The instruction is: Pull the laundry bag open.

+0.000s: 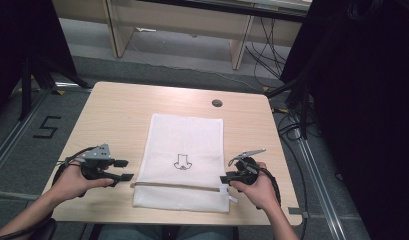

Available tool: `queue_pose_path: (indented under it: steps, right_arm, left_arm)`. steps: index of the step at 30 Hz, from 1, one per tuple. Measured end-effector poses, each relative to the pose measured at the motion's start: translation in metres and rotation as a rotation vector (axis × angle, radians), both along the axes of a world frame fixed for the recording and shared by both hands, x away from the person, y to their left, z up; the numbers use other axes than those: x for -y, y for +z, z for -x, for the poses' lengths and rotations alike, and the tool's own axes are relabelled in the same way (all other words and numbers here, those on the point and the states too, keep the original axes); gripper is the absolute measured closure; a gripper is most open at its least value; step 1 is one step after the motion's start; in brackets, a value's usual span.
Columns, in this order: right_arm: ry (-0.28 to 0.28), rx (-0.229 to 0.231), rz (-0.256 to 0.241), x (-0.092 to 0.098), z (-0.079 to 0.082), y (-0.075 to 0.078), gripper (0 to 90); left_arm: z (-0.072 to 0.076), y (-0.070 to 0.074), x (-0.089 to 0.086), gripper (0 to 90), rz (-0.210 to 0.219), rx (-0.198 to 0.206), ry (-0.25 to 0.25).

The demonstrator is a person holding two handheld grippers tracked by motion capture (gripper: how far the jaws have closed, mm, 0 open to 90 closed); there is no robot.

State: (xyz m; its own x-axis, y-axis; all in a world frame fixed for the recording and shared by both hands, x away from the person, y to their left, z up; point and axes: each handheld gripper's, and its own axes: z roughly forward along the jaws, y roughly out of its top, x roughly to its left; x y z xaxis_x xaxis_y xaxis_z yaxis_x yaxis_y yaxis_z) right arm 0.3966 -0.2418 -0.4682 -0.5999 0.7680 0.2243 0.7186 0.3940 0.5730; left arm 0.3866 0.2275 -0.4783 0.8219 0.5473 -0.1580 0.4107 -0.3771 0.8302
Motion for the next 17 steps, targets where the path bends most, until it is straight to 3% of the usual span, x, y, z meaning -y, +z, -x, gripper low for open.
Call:
queue_pose_path:
  steps: [1,3,4,5,7,9,10,12,13,15,17]
  right_arm:
    - [-0.035,-0.019,0.004,0.000,0.001,0.003,62.5]
    - [-0.046,0.020,0.003,0.004,-0.002,0.002,61.5]
    - [-0.079,0.041,-0.004,0.004,-0.004,0.002,60.5]
    - [-0.070,0.021,0.003,0.006,-0.003,0.005,59.5]
    - [-0.095,0.048,0.002,0.006,-0.006,0.003,59.4]
    - [-0.091,0.032,-0.007,0.006,-0.007,0.005,58.9]
    - [-0.104,0.055,-0.011,0.006,-0.009,0.003,58.9]
    - [-0.099,0.046,-0.014,0.006,-0.009,0.005,58.2]
    - [-0.094,0.017,0.010,0.006,-0.010,0.007,58.1]
    - [-0.056,0.012,-0.033,0.007,-0.013,0.006,57.7]
    - [-0.062,0.011,-0.051,0.006,-0.014,0.003,57.7]
  left_arm:
    - [0.000,0.001,-0.002,38.6,0.014,0.007,0.029]
    - [-0.003,0.003,-0.009,36.4,0.030,0.023,0.107]
    - [-0.004,0.003,-0.013,35.9,0.042,0.028,0.142]
    - [-0.005,0.003,-0.018,35.6,0.049,0.019,0.175]
    - [-0.007,0.000,-0.025,35.7,0.076,-0.009,0.232]
    - [-0.010,-0.006,-0.031,36.4,0.097,-0.055,0.262]
    - [-0.011,-0.009,-0.034,36.6,0.085,-0.068,0.272]
    - [-0.012,-0.011,-0.036,37.2,0.053,-0.060,0.279]
    - [-0.012,-0.012,-0.037,37.3,0.042,-0.048,0.283]
    - [-0.012,-0.011,-0.038,37.5,0.035,-0.042,0.289]
    - [-0.012,-0.010,-0.039,37.6,0.028,-0.038,0.287]
